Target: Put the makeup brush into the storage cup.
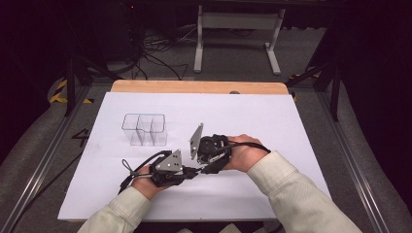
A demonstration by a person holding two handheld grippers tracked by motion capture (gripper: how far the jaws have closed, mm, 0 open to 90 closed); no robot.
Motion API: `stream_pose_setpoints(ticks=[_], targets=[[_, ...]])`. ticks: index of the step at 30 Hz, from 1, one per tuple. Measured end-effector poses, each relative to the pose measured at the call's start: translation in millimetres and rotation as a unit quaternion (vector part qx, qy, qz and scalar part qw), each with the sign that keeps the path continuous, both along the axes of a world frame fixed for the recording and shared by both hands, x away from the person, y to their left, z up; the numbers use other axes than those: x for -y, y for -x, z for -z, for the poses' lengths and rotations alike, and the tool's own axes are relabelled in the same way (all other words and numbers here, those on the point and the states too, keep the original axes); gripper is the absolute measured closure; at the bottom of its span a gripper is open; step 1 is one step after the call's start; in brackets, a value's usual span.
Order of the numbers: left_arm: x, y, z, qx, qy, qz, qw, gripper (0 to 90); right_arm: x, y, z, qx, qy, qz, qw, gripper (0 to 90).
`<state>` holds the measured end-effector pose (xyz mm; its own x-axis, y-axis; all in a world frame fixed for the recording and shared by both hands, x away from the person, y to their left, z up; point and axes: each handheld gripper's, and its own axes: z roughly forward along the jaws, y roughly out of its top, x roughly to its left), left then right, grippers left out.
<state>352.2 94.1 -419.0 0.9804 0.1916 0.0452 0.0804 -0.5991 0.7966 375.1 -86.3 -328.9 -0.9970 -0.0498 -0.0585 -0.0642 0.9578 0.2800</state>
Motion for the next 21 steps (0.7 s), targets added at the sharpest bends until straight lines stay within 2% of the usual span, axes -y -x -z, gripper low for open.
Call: stream_pose_setpoints(ticks=[3,6,8,10,12,13,14,15,16,17,18,20,21], targets=[[-3.1,-1.5,-1.3,-0.005,0.008,-0.006,0.9999,83.0,8.0,-2.5,-3.3,0.01,-0.027,0.02,0.9994,54.0],[-4.6,-2.4,-2.0,-0.005,0.015,-0.012,0.9998,83.1,18.9,-3.6,-9.8,0.018,-0.07,0.049,0.9962,44.1],[-6.3,-2.6,-3.1,-0.005,0.024,-0.016,0.9996,83.1,26.2,-5.6,-13.4,0.02,-0.103,0.063,0.9924,39.7],[-9.1,-3.4,-4.9,-0.006,0.035,-0.021,0.9991,83.1,33.3,-7.2,-15.9,0.021,-0.127,0.076,0.9887,35.4],[-11.6,-4.6,-6.3,-0.009,0.049,-0.022,0.9985,83.1,40.9,-8.1,-17.4,0.02,-0.153,0.09,0.9838,32.2],[-11.6,-4.6,-6.3,-0.009,0.049,-0.022,0.9985,83.0,40.9,-8.1,-17.4,0.02,-0.153,0.09,0.9838,32.2],[-13.1,-5.5,-7.2,-0.01,0.058,-0.024,0.998,83.0,44.1,-8.0,-18.5,0.022,-0.164,0.097,0.9815,31.0],[-14.4,-6.4,-8.0,-0.015,0.067,-0.027,0.9973,83.1,51.0,-7.3,-20.9,0.024,-0.186,0.107,0.9764,29.0],[-16.7,-8.1,-9.5,-0.024,0.081,-0.034,0.9959,83.1,53.1,-7.1,-21.4,0.023,-0.191,0.109,0.9752,28.8],[-16.7,-8.1,-9.5,-0.024,0.081,-0.034,0.9959,83.1,53.1,-7.1,-21.4,0.023,-0.191,0.109,0.9752,28.8],[-19.1,-9.6,-10.8,-0.026,0.091,-0.037,0.9948,83.1,58.4,-6.8,-22.2,0.023,-0.204,0.114,0.972,26.2],[-23.2,-11.2,-12.9,-0.031,0.109,-0.044,0.9925,83.1,60.1,-6.8,-22.1,0.023,-0.208,0.117,0.9709,25.3],[-26.2,-11.9,-14.6,-0.031,0.117,-0.048,0.9915,83.1,62.8,-6.9,-21.5,0.024,-0.215,0.121,0.9687,24.4]])
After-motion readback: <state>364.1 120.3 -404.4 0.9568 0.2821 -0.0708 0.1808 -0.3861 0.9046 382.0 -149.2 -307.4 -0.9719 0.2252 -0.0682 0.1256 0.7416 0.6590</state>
